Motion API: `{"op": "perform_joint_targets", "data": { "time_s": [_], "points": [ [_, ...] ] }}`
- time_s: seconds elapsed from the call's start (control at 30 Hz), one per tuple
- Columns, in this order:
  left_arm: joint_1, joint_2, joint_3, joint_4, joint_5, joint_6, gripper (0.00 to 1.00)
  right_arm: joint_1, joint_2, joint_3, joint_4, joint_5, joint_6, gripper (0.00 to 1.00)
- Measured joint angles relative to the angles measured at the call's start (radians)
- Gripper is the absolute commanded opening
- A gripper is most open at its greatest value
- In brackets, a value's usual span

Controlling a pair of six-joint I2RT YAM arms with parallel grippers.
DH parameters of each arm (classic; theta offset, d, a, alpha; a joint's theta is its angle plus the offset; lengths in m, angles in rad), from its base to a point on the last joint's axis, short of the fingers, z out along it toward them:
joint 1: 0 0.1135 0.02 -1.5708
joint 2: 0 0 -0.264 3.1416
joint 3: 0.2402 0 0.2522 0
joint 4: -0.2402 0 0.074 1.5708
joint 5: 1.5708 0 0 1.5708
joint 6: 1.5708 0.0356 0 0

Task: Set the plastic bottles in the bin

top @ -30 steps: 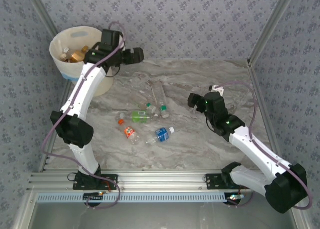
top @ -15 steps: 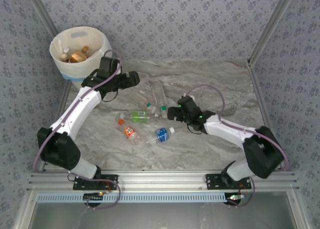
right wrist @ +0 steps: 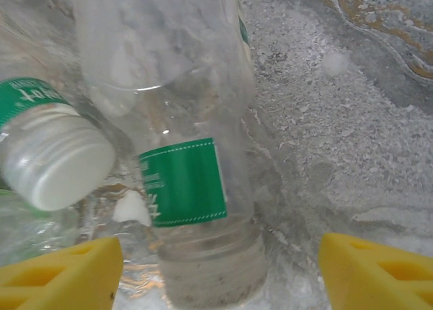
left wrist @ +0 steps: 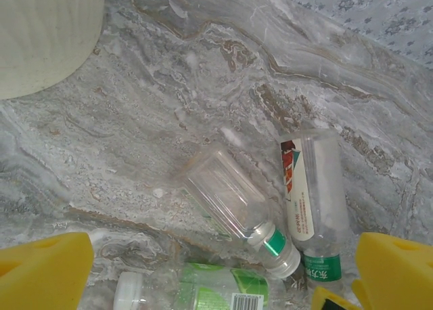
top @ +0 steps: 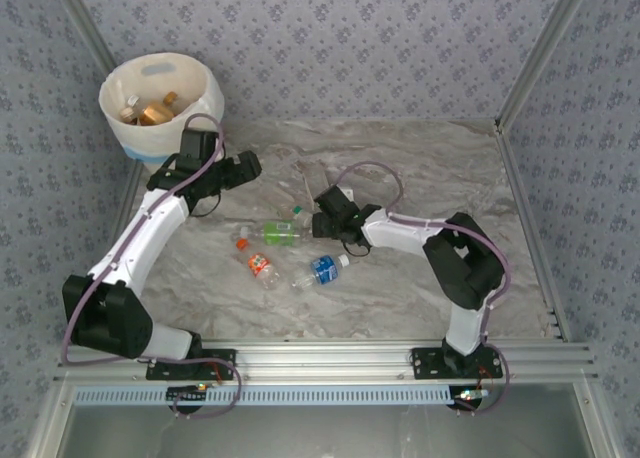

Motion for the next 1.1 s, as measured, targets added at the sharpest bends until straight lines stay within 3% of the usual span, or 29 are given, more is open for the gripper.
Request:
{"op": "perform_joint_targets", "data": {
  "time_s": [0.33, 0.53, 0.73, 0.9, 1.1],
  "points": [
    [0.005, -0.013, -0.034, 0.01, -0.011, -0.002, 1.0, -0.013, 0.088, 0.027, 0.011, 0.011, -0.055, 0.56],
    [0.008, -0.017, -0.043, 0.027, -0.007, -0.011, 0.99, -0.013, 0.091, 0.027, 0.033, 0.022, -0.085, 0.37],
    [0.018, -0.022, -0.06, 0.082, 0.104, -0.024, 0.99, -0.011, -0.008, -0.032, 0.061, 0.006, -0.095, 0.15],
    [0.017, -0.022, -0.084, 0.211, 0.275, -0.083, 1.0, -0.009, -0.173, -0.107, 0.172, -0.073, -0.109, 0.13],
    [-0.014, 0.001, -0.101, 0.359, 0.385, -0.177, 1.0, 0.002, -0.242, -0.126, 0.321, -0.187, -0.113, 0.15]
  ]
}}
